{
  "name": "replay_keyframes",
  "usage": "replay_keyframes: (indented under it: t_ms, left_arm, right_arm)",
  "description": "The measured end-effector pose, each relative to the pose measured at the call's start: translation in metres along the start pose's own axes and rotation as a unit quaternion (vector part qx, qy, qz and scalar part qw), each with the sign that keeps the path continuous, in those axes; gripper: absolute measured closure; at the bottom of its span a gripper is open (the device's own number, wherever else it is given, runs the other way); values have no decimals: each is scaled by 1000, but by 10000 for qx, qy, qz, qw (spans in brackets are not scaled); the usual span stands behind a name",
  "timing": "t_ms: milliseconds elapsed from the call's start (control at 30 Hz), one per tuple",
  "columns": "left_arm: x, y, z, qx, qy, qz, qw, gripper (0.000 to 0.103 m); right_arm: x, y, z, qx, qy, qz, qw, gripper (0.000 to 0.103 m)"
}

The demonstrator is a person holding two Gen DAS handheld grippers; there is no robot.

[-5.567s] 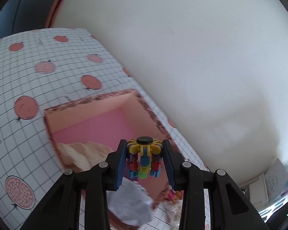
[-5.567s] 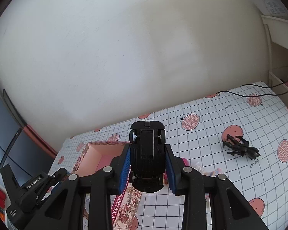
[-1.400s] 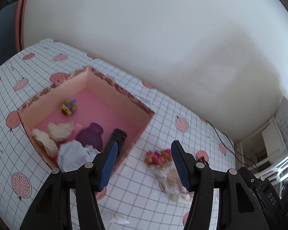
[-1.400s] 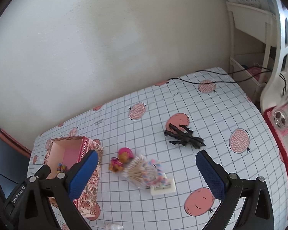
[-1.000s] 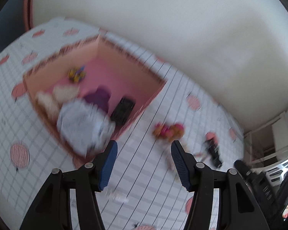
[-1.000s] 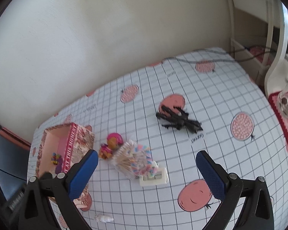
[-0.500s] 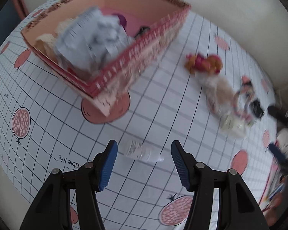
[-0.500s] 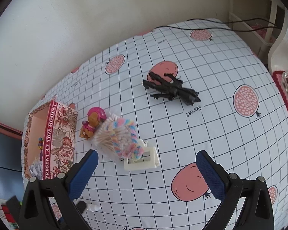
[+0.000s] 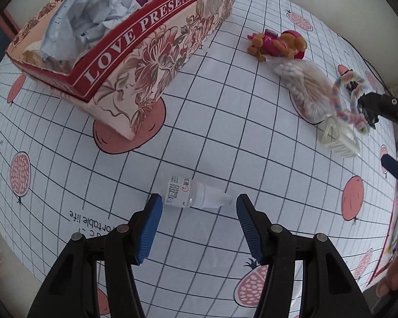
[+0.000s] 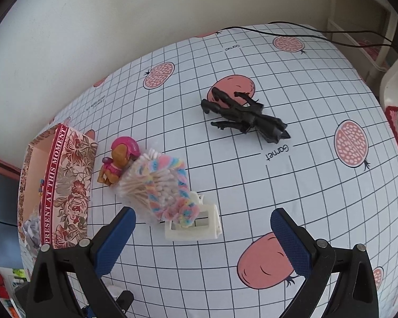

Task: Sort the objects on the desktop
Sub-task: 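Close the left gripper on the white plastic bottle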

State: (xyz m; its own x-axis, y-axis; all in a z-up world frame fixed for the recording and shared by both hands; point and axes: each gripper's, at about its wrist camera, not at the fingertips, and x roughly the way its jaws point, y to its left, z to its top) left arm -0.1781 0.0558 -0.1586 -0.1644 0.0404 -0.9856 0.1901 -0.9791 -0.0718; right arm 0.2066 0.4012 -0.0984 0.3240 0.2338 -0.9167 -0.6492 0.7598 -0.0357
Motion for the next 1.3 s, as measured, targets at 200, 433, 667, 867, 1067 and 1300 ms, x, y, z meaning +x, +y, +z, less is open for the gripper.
replay_keyframes:
  t_ms: [200, 433, 667, 867, 1067, 1300]
  left_arm:
    - [-1, -2, 0, 160, -76, 25, 9998, 48]
    - [-8, -1, 6, 138, -194, -104, 9997, 49]
    - [-38, -7, 31, 87, -647, -177, 9977, 48]
    - [-70, 0, 56, -168, -1143, -481, 9921, 48]
    - [-86, -3, 99, -421, -1522, -676, 9851, 48]
    - [-107, -5, 119, -552, -1923, -933, 9753, 49]
  right_arm:
    - [0, 3, 1, -27, -82, 33, 10000, 0]
    - [-2, 10, 6, -139, -345, 221, 9991, 0]
    - [6, 24, 8, -348, -584, 359, 9970, 13]
    - [13, 26, 10, -427, -657, 424, 9960, 22]
    - [18, 20, 14, -466, -685, 454, 9955, 29]
    - [19, 16, 17, -394, -710, 511, 9954, 50]
